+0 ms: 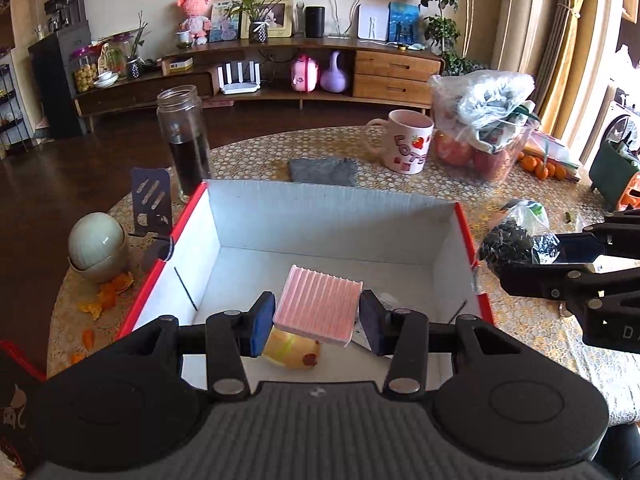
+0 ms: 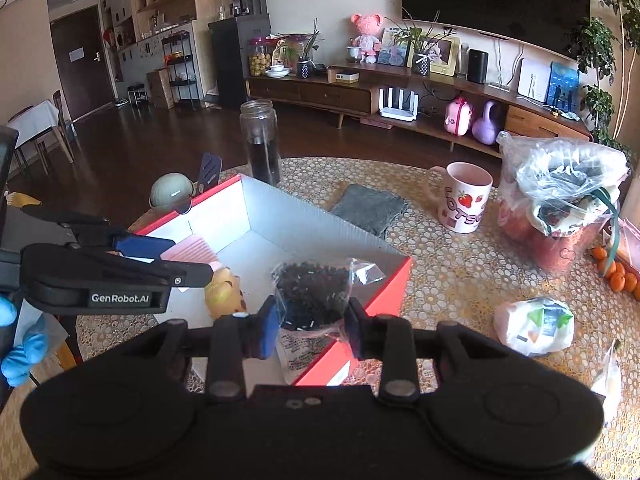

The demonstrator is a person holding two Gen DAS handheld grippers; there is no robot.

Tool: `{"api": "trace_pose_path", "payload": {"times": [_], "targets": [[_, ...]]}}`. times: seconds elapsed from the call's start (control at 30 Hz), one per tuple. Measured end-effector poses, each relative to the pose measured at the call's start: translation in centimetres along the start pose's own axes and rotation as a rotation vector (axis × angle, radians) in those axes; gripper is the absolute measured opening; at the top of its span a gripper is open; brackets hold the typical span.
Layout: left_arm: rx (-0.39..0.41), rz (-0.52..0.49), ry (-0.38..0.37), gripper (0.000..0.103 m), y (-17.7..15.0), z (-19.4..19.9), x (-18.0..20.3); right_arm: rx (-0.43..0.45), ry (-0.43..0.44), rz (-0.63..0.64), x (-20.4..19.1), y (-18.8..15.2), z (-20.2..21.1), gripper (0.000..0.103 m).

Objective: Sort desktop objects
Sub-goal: 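Carry the pink block with left tool while right tool carries the black bag to the box, then open left tool to drop the pink block while right tool releases the black bag in the box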

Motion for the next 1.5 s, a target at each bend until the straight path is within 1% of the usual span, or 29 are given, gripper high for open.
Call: {"api": "trace_pose_path", "payload": {"times": [0.17, 0.27, 0.43, 0.57, 0.7, 0.8, 1.0, 1.07, 1.13, 1.2, 1.3, 1.33, 1.37, 1.43, 1.47, 1.5], "targets": [[-0.040, 0.003, 0.032, 0.045, 0.4, -2.5, -1.7, -0.040, -0.001, 0.016, -0.7, 0.4, -3.2, 0.034], [-0.080, 0.007, 0.046, 0.045, 0.4, -4.6, -2.2, -0.062, -0.012, 0.033, -1.3, 0.1, -5.1, 0.034], [-0.122, -0.020, 0.109, 0.045, 0.3, -7.9, -2.1, -0.110, -0.006, 0.066, -2.3, -0.3, -7.9, 0.034], [-0.147, -0.007, 0.120, 0.045, 0.5, -9.8, -1.8, -0.158, -0.003, 0.087, -3.0, -0.8, -10.1, 0.033], [-0.186, -0.013, 0.121, 0.045, 0.6, -11.6, -1.4, -0.197, -0.031, 0.120, -3.1, -1.5, -11.8, 0.033], [-0.207, -0.015, 0.128, 0.045, 0.4, -12.4, -1.4, -0.217, -0.043, 0.123, -3.0, -1.9, -12.6, 0.033], [-0.267, -0.038, 0.106, 0.045, 0.3, -13.2, -1.0, -0.249, -0.063, 0.107, -2.5, -2.7, -13.7, 0.034], [-0.281, -0.042, 0.113, 0.045, 0.1, -13.3, -1.0, -0.253, -0.061, 0.116, -2.6, -2.7, -13.7, 0.034], [-0.298, -0.034, 0.097, 0.046, 0.0, -13.3, -1.2, -0.257, -0.058, 0.115, -2.7, -2.7, -13.7, 0.035], [-0.300, -0.028, 0.102, 0.045, -0.1, -13.3, -1.3, -0.262, -0.053, 0.113, -2.7, -2.7, -13.8, 0.035], [-0.306, -0.019, 0.110, 0.045, -0.2, -13.2, -1.4, -0.257, -0.055, 0.102, -2.6, -2.5, -13.8, 0.038], [-0.301, -0.018, 0.119, 0.045, -0.2, -13.1, -1.4, -0.254, -0.053, 0.098, -2.6, -2.5, -13.7, 0.041], [-0.295, -0.016, 0.126, 0.046, -0.1, -13.0, -1.4, -0.249, -0.051, 0.096, -2.5, -2.3, -13.6, 0.044], [-0.287, -0.007, 0.135, 0.047, 0.0, -12.8, -1.6, -0.238, -0.041, 0.097, -2.5, -2.2, -13.2, 0.057], [-0.286, -0.001, 0.137, 0.048, 0.1, -12.7, -1.6, -0.229, -0.035, 0.098, -2.5, -2.1, -12.9, 0.060], [-0.284, 0.004, 0.140, 0.051, 0.2, -12.6, -1.7, -0.224, -0.033, 0.098, -2.5, -2.1, -12.7, 0.064]]}}
Point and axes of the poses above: each gripper's, at about its wrist camera, not at the fingertips, and z roughly against the way its jaws point, x to its right, y to its top, the point moved 5 cm from there along -z, roughly the way its jaws point, and after that the axes turned 6 degrees about y, right-handed, at the moved point
